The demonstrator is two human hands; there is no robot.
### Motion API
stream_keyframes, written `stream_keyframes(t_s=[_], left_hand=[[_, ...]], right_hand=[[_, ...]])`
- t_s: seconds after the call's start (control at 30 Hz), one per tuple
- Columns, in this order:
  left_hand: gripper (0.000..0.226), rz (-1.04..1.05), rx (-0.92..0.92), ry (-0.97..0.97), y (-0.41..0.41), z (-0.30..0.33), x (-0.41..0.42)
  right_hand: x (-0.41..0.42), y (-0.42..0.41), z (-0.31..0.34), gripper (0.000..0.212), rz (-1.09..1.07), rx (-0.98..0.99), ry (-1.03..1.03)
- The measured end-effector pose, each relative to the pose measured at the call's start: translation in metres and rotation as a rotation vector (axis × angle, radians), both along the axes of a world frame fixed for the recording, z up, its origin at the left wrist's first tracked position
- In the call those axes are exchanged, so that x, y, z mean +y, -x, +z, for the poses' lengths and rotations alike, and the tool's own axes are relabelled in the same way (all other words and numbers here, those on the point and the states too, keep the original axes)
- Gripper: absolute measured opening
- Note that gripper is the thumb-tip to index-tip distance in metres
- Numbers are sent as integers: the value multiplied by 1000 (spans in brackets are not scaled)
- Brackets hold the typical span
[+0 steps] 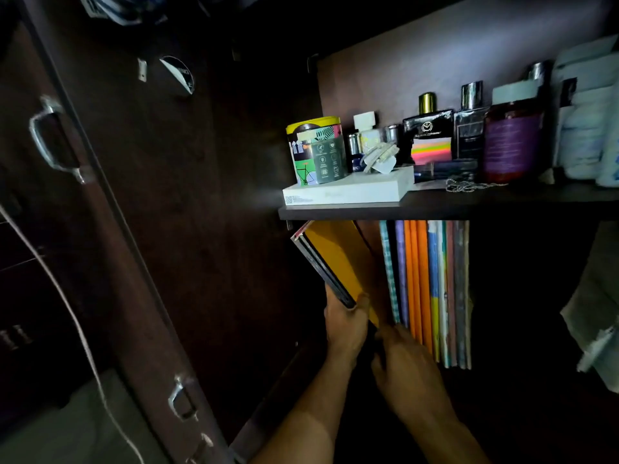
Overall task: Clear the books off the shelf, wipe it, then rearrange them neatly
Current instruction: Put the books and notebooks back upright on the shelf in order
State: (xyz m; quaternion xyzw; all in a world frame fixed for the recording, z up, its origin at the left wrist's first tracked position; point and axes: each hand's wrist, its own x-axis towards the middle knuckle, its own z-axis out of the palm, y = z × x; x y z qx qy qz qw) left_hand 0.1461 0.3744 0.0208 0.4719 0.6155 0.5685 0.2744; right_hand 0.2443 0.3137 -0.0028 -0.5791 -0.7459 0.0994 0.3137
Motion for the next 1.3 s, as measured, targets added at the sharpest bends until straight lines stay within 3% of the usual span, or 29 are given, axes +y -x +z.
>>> stream_keyframes(t_s=[0.2,0.3,0.47,0.77,0.87,1.0,1.17,1.3], left_hand=[[54,70,229,-13,12,6,-1],[55,69,317,-31,12,11,-7],[90,-48,301,80,8,14,-10],[90,-219,129,40,2,10,-13],[114,-236,108,18,3,-1,-5],[117,-253,125,19,5,-2,-2],[83,-313,258,-146,-1,7,-10],[74,-236,298,-240,-2,9,-12]], right_hand=[[-3,-1,0,27,131,-96,-6],[-5,2,1,32,123,-182,-10],[-7,3,2,33,133,-214,-16],[-5,2,0,23,119,-150,-13],[-5,2,-2,25,107,-134,-14],[-5,2,-3,25,120,-122,-26],[-3,1,-2,18,94,-49,-28],[-5,0,2,16,-2,27,-9]])
